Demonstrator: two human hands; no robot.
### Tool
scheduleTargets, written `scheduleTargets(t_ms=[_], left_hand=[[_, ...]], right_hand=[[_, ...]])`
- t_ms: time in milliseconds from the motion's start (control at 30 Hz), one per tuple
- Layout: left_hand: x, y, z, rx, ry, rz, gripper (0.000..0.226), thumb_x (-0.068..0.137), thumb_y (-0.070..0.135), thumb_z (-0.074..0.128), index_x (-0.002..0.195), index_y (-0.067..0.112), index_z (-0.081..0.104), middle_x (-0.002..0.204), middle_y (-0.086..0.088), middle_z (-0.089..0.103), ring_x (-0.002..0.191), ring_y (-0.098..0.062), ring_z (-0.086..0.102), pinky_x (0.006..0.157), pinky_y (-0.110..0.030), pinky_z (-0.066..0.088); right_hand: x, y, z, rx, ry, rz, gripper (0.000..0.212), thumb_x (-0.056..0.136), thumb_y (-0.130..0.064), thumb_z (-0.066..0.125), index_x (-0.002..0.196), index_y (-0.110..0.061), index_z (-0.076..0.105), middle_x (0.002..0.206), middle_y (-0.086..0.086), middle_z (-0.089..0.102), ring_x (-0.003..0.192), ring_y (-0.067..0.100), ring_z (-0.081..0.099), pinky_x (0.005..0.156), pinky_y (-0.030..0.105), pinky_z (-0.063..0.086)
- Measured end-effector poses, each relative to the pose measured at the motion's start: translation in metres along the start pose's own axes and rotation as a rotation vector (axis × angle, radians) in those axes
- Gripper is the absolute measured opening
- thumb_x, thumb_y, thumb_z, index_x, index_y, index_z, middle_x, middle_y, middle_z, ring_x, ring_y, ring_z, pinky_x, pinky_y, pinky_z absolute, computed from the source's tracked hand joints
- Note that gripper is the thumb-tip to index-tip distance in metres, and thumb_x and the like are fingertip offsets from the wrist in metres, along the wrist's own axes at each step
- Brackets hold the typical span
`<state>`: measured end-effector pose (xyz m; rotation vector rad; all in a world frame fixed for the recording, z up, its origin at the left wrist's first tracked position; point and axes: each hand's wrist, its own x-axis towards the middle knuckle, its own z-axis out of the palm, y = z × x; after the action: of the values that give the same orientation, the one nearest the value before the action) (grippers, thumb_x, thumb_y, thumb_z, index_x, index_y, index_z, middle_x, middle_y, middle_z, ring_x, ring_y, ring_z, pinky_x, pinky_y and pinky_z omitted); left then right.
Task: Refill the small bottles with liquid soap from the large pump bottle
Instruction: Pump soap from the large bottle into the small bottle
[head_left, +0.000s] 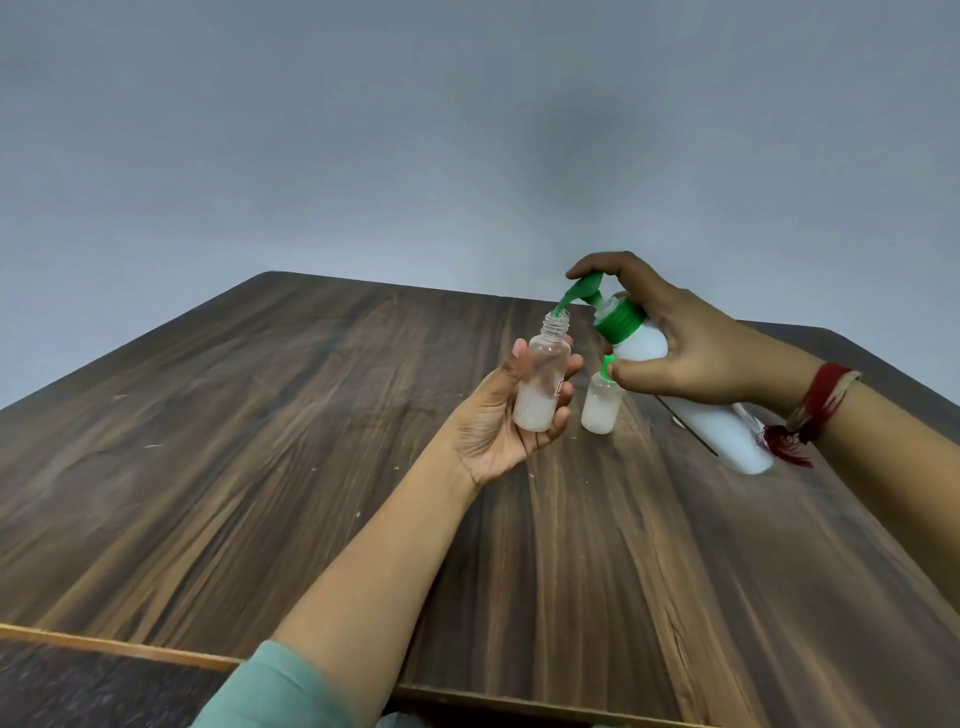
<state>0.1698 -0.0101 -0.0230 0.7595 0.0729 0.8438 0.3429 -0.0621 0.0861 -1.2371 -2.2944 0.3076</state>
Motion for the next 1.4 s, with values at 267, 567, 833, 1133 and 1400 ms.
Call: scheduleTargets(t_ms=[267,567,833,1133,1400], left_hand=[[0.000,0.001,-0.002,-0.011,-0.006,0.000,0.057,0.048,0.037,0.093,0.096,0.012,0.076,0.095,-0.004,0.071,0.071,-0.011,0.067,0.058,-0.026,0.059],[0.001,0.001,-0.001,-0.031,-0.011,0.010,0.057,0.048,0.036,0.093,0.096,0.012,0.075,0.094,-0.005,0.070,0.069,-0.011,0.067,0.058,-0.026,0.059],[0.000,0.001,0.000,-0.037,-0.007,0.001,0.057,0.047,0.035,0.094,0.095,0.011,0.076,0.094,-0.005,0.071,0.070,-0.011,0.067,0.058,-0.026,0.059],[0.000,0.001,-0.001,-0.032,-0.002,-0.007,0.057,0.048,0.036,0.093,0.096,0.012,0.076,0.095,-0.005,0.070,0.071,-0.012,0.068,0.058,-0.026,0.059],[0.000,0.000,0.001,-0.020,-0.001,0.002,0.058,0.046,0.036,0.094,0.095,0.012,0.076,0.094,-0.004,0.071,0.070,-0.011,0.067,0.057,-0.025,0.059]], right_hand=[[-0.001,-0.002,0.001,-0.014,-0.050,-0.002,0.071,0.069,-0.019,0.059,0.130,-0.045,0.035,0.081,0.001,0.060,0.079,0.031,0.060,0.076,0.054,0.050],[-0.001,0.002,-0.005,-0.009,-0.008,-0.013,0.072,0.071,-0.018,0.062,0.132,-0.044,0.034,0.092,0.003,0.060,0.081,0.028,0.060,0.078,0.053,0.051],[0.000,0.001,-0.005,0.007,-0.008,-0.033,0.071,0.072,-0.017,0.061,0.134,-0.041,0.034,0.086,-0.008,0.057,0.079,0.026,0.059,0.075,0.048,0.052],[0.003,-0.002,-0.014,0.022,0.021,-0.028,0.072,0.069,-0.016,0.060,0.133,-0.038,0.036,0.082,0.003,0.060,0.075,0.022,0.058,0.069,0.038,0.051],[0.001,0.002,-0.003,-0.013,-0.060,-0.021,0.071,0.070,-0.019,0.061,0.130,-0.047,0.034,0.082,-0.002,0.059,0.081,0.028,0.060,0.075,0.050,0.053]])
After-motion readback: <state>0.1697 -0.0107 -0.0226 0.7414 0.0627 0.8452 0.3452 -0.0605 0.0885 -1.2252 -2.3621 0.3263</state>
